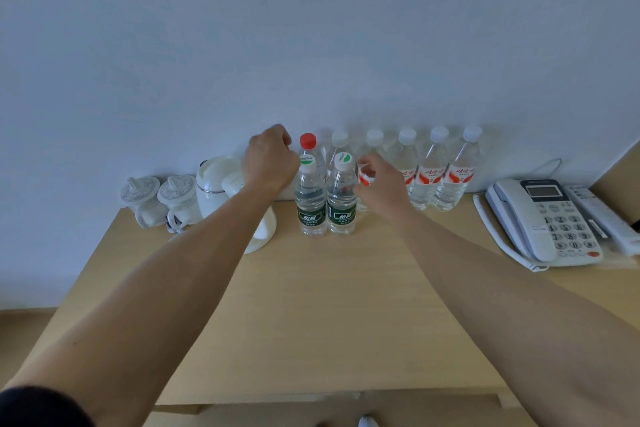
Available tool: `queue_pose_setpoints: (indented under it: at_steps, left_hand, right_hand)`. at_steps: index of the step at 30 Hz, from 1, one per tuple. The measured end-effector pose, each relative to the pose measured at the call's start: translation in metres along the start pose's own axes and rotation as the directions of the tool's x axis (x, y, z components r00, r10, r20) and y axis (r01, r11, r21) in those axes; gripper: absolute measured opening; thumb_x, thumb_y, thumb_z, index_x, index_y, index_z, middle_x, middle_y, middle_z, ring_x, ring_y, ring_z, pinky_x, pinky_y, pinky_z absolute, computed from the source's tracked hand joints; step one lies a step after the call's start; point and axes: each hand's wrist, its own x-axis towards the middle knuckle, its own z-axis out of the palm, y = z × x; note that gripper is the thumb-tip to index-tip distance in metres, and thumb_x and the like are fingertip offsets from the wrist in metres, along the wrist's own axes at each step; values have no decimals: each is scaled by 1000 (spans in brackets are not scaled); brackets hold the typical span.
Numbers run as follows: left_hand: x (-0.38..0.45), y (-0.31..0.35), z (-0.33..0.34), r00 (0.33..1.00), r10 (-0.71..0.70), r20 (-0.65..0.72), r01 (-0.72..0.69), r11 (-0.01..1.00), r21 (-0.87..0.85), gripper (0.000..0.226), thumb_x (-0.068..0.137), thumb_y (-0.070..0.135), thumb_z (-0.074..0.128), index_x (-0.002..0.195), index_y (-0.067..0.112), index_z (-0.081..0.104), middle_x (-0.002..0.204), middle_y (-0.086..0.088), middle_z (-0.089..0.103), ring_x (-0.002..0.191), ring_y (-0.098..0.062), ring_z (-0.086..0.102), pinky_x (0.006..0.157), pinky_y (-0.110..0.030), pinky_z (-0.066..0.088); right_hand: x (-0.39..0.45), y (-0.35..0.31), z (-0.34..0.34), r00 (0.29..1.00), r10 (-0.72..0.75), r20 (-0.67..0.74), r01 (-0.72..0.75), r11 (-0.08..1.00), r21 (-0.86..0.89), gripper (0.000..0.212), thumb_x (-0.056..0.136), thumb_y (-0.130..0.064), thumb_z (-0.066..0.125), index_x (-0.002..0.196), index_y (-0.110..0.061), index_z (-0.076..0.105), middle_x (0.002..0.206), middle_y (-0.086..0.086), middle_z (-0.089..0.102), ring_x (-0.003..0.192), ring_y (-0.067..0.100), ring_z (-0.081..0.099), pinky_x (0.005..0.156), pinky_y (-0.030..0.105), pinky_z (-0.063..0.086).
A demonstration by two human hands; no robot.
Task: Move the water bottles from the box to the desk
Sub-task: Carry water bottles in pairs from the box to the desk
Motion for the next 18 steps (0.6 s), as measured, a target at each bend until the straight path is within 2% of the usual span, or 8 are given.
queue_pose_setpoints:
  at_steps: [4, 6, 10, 14, 18]
  left_hand:
    - [16, 18, -11, 996, 78, -43, -74, 994, 83, 23, 94, 17, 54, 114, 15, 66, 107, -3, 70, 100, -25, 62, 78, -32, 46]
    - [23, 29, -13, 992, 125, -33, -121, 987, 106, 26, 97, 23, 53, 119, 16, 66, 113, -2, 70, 107, -25, 61, 81, -33, 46]
    - [32, 54, -5, 976, 216, 29, -218, 966, 138, 32, 99, 28, 50, 127, 18, 64, 118, -4, 69, 120, -25, 54, 88, -37, 45]
    - [34, 80, 13, 941, 324, 99, -337, 922, 188, 33, 101, 29, 48, 129, 19, 65, 118, -7, 69, 121, -27, 53, 94, -39, 44]
    - [31, 109, 36, 877, 440, 194, -478, 839, 260, 36, 102, 31, 48, 132, 19, 62, 120, -6, 68, 120, -28, 52, 98, -40, 41]
  right_hand:
    - [1, -3, -15, 998, 10, -54, -11, 1000, -13, 46, 83, -13, 68, 127, -18, 57, 119, 3, 63, 110, 18, 59, 92, 36, 49]
    - [1, -3, -23, 997, 12, -74, -14, 1000, -27, 43, 84, -15, 66, 126, -18, 57, 120, 4, 62, 110, 19, 59, 91, 35, 49]
    - [0, 0, -41, 992, 26, -122, -32, 998, -53, 38, 87, -21, 64, 124, -18, 57, 119, 4, 60, 110, 19, 57, 91, 37, 49]
    - [-3, 4, -60, 987, 45, -157, -59, 995, -83, 41, 90, -28, 62, 129, -18, 56, 123, 5, 62, 114, 21, 57, 91, 35, 47]
    - [-12, 16, -80, 975, 84, -208, -113, 984, -134, 42, 90, -34, 63, 129, -19, 56, 125, 3, 61, 114, 20, 58, 84, 29, 42]
